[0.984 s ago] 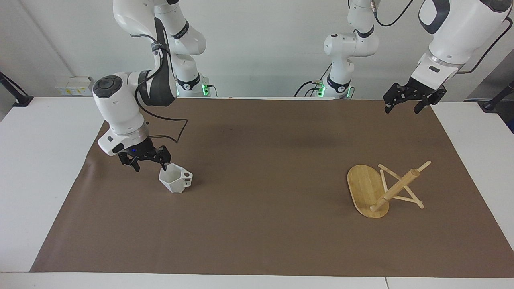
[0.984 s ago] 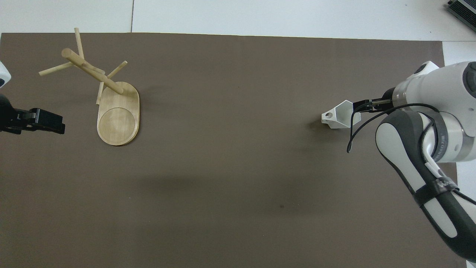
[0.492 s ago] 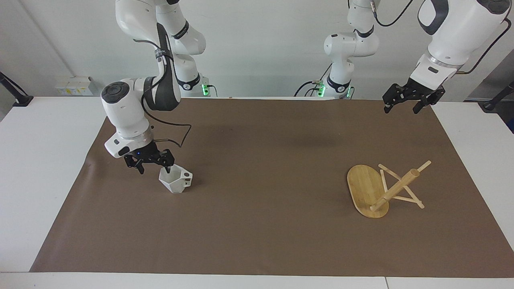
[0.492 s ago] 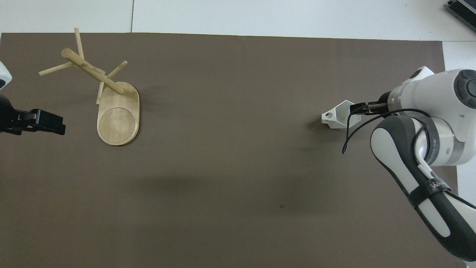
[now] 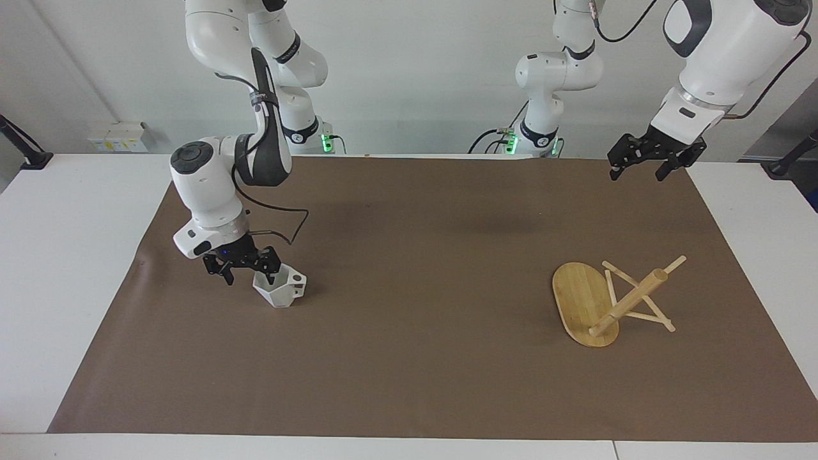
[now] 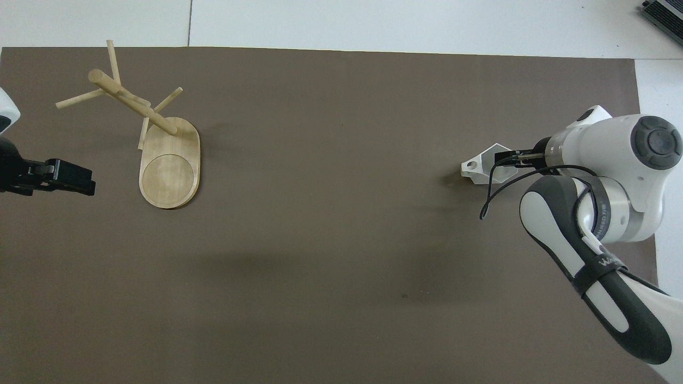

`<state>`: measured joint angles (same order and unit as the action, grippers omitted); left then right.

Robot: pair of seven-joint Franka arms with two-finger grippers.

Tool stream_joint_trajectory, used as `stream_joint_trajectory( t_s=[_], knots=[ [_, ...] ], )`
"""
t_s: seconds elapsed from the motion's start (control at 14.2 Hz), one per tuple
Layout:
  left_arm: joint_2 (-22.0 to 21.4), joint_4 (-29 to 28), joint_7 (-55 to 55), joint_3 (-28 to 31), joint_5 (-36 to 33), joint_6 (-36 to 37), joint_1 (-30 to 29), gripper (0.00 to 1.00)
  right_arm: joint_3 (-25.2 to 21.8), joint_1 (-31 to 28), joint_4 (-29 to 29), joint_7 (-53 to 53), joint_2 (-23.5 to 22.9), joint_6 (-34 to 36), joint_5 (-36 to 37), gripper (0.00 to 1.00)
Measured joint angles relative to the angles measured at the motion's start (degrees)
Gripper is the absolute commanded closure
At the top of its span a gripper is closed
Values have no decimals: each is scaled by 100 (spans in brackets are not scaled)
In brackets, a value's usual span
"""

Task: Hang cup on rack
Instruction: 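Close the right gripper on the white cup's rim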

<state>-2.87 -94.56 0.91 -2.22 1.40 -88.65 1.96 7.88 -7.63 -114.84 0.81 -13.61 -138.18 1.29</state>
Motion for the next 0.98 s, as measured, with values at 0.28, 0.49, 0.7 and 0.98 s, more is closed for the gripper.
stream_joint_trajectory(
  t_s=[0.28,0.49,0.7,0.98],
  knots=[
    [-8,-22,0,0,0,-4,0,0,0,0,-1,19,-35,-12,0,20],
    [-10,-23,0,0,0,-17,0,0,1,0,-1,96,-35,-12,-1,37],
    [-11,-31,0,-1,0,-22,1,0,1,0,1,105,-35,-12,-2,51],
    [-13,-47,0,-7,0,-71,1,0,20,1,6,106,-35,-12,-2,69]
  ],
)
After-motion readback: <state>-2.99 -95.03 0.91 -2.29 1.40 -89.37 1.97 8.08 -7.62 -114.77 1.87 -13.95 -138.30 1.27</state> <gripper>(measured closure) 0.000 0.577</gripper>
